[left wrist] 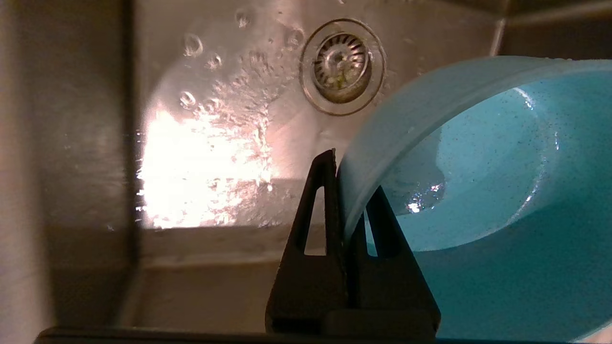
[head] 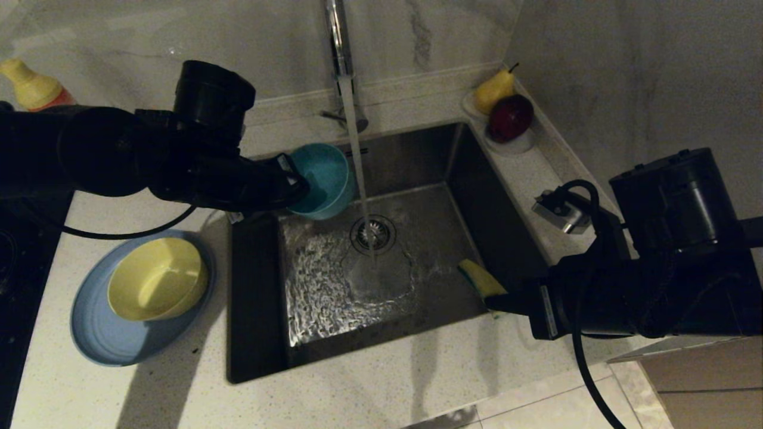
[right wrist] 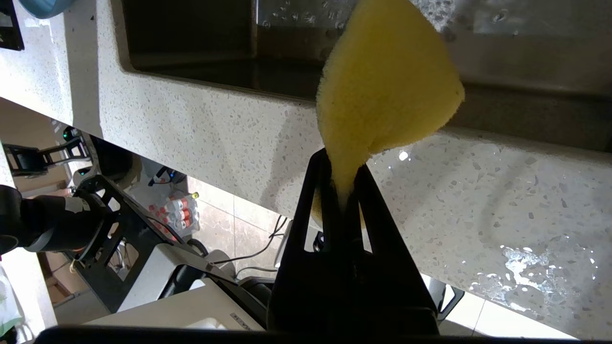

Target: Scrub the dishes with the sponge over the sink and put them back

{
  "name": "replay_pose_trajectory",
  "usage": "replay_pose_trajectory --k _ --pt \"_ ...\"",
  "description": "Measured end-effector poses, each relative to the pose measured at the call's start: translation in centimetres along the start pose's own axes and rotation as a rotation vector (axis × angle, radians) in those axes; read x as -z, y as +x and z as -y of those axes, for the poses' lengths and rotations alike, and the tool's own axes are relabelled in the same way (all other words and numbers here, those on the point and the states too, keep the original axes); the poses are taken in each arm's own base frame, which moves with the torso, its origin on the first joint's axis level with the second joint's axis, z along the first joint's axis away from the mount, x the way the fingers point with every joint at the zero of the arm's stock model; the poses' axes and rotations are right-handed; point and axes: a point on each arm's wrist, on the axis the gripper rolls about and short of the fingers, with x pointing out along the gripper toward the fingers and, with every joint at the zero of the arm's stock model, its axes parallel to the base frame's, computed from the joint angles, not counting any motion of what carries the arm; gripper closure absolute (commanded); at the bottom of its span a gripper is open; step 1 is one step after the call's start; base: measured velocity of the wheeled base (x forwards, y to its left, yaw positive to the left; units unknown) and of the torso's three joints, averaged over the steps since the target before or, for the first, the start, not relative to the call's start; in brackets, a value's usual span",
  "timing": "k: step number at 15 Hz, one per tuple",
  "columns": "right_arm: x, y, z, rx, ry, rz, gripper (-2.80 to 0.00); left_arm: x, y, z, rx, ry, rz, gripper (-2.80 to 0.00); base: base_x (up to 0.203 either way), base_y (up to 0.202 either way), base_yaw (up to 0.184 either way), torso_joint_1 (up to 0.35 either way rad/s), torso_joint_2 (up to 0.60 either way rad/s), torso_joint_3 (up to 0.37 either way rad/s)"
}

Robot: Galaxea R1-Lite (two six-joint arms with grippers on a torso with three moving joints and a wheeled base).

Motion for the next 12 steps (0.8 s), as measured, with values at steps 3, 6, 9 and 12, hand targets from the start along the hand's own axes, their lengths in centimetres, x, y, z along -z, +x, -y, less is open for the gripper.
replay_pose_trajectory --k 3,6,9,12 --pt "0.0 -0.1 0.0 -0.001 0.0 0.003 0.0 0.5 1.7 1.0 0.015 -0.006 -0.007 0.0 0.0 0.0 0.0 0.0 0.0 0.0" --pt "-0.1 -0.2 0.2 0.005 0.003 0.009 0.0 1.3 3.3 1.9 0.005 0.007 -0.014 0.0 0.0 0.0 0.0 0.0 0.0 0.0" --pt "-0.1 -0.2 0.5 0.013 0.007 0.008 0.0 1.9 4.4 2.7 -0.008 0.006 -0.007 0.0 0.0 0.0 0.0 0.0 0.0 0.0" --pt "-0.1 -0.1 0.5 0.006 0.009 0.005 0.0 2.2 4.8 2.7 -0.014 0.001 -0.013 0.0 0.0 0.0 0.0 0.0 0.0 0.0"
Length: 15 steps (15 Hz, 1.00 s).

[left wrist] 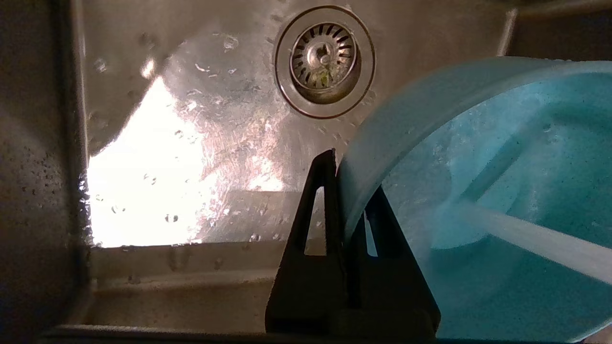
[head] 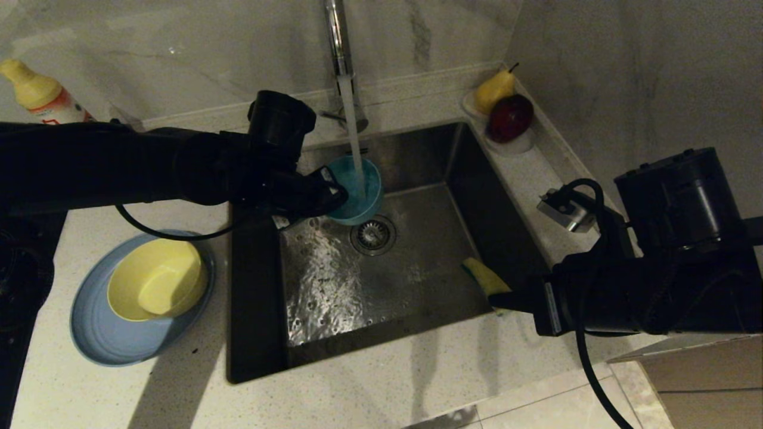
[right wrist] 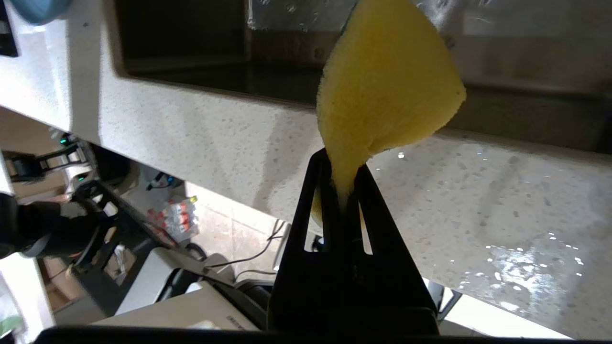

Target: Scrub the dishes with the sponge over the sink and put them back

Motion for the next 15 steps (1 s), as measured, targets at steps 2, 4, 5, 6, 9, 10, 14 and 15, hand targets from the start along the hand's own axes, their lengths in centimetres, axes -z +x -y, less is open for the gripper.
replay_pose_trajectory --k 2,4,5,6,9,10,14,15 --pt "0.0 0.1 0.0 -0.001 0.0 -0.001 0.0 0.0 0.0 -0.1 -0.002 -0.001 -0.001 0.0 0.0 0.0 0.0 0.0 0.0 0.0" --pt "0.0 0.1 0.1 0.0 0.002 -0.001 0.0 0.1 0.0 -0.1 -0.006 0.0 -0.005 0.0 0.0 0.0 0.0 0.0 0.0 0.0" --pt "0.0 0.1 0.1 0.002 0.003 0.0 0.0 0.1 0.0 -0.2 -0.008 0.001 -0.005 0.0 0.0 0.0 0.0 0.0 0.0 0.0" --pt "0.0 0.1 0.2 0.003 0.005 0.0 0.0 0.1 0.0 -0.2 -0.008 0.002 -0.005 0.0 0.0 0.0 0.0 0.0 0.0 0.0" --pt "0.0 0.1 0.4 0.009 0.009 0.0 0.0 0.2 0.0 -0.2 -0.012 0.003 -0.004 0.0 0.0 0.0 0.0 0.0 0.0 0.0" --pt "0.0 0.1 0.5 0.012 0.012 0.0 0.0 0.3 0.0 -0.3 -0.022 0.005 0.001 0.0 0.0 0.0 0.0 0.0 0.0 0.0" --pt "0.1 0.1 1.2 0.01 0.025 -0.013 0.0 -0.4 -0.3 -1.1 -0.102 0.025 0.067 0.0 0.0 0.0 0.0 0.0 0.0 0.0" --pt "0.2 0.1 1.4 0.013 0.022 -0.015 0.0 -1.0 -0.7 -1.7 -0.116 0.033 0.078 0.0 0.0 0.0 0.0 0.0 0.0 0.0"
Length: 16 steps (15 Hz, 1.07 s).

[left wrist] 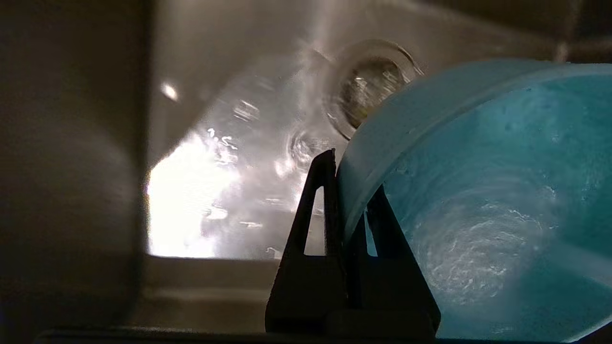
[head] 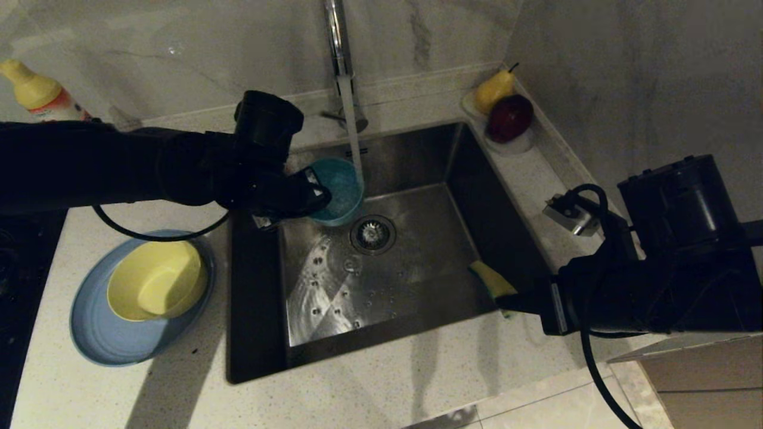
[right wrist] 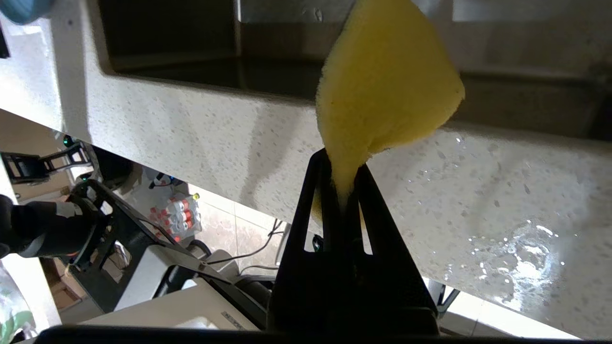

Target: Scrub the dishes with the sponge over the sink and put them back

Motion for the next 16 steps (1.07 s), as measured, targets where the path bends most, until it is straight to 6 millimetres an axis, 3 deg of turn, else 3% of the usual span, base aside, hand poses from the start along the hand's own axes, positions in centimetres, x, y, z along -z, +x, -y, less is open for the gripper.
replay_pose_trajectory --k 7,16 --pt "0.3 0.1 0.2 0.005 0.001 -0.01 0.0 -2.2 -4.2 -2.1 0.027 0.061 0.152 0.0 0.0 0.0 0.0 0.0 0.0 0.0" --pt "0.4 0.9 0.4 0.001 0.004 -0.033 0.0 -2.5 -5.4 -4.0 0.077 0.135 0.622 0.0 0.0 0.0 0.0 0.0 0.0 0.0"
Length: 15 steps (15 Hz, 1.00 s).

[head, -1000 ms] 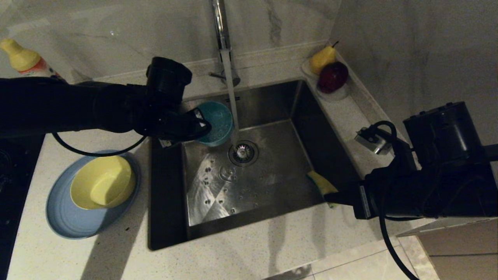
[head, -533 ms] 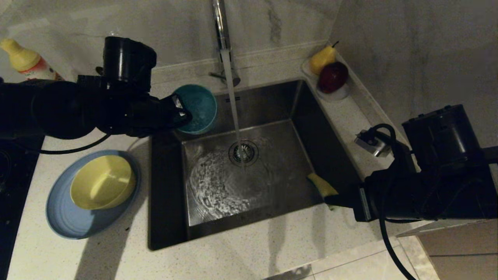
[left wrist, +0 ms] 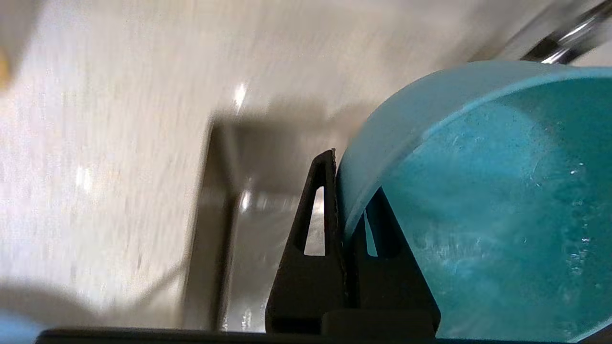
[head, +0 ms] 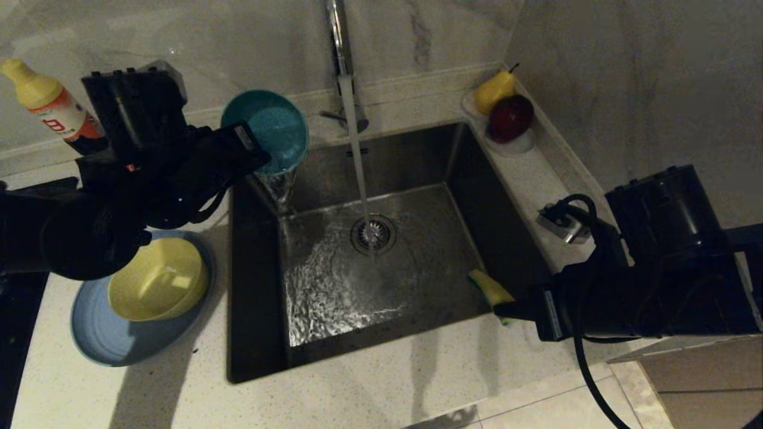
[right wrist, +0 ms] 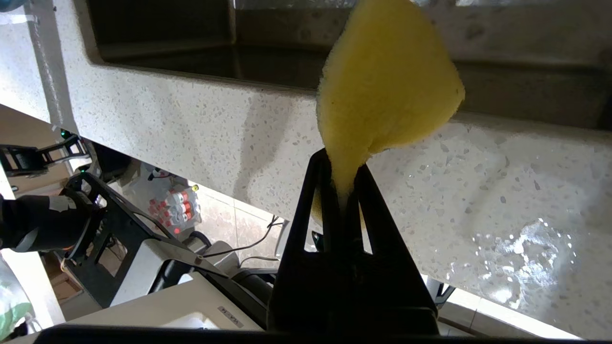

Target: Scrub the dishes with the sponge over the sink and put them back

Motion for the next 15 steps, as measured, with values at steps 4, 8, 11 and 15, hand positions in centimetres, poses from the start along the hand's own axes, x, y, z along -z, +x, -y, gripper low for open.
replay_pose_trajectory --k 4,8,11,15 --pt "0.0 0.4 0.1 -0.006 -0.002 -0.012 0.0 -0.5 -0.8 -0.1 0.055 0.061 0.18 0.0 0.0 0.0 0.0 0.0 0.0 0.0" --pt "-0.1 0.8 0.1 -0.007 -0.004 -0.016 0.0 -0.7 -2.0 -0.5 0.11 0.109 0.318 0.0 0.0 0.0 0.0 0.0 0.0 0.0" --pt "-0.1 0.9 0.0 -0.03 -0.001 -0.028 0.0 -0.2 -2.7 -0.7 0.15 0.147 0.363 0.0 0.0 0.0 0.0 0.0 0.0 0.0" --pt "-0.1 0.9 0.0 -0.033 -0.001 -0.029 0.0 -0.3 -3.8 -1.0 0.175 0.199 0.473 0.0 0.0 0.0 0.0 0.0 0.0 0.0"
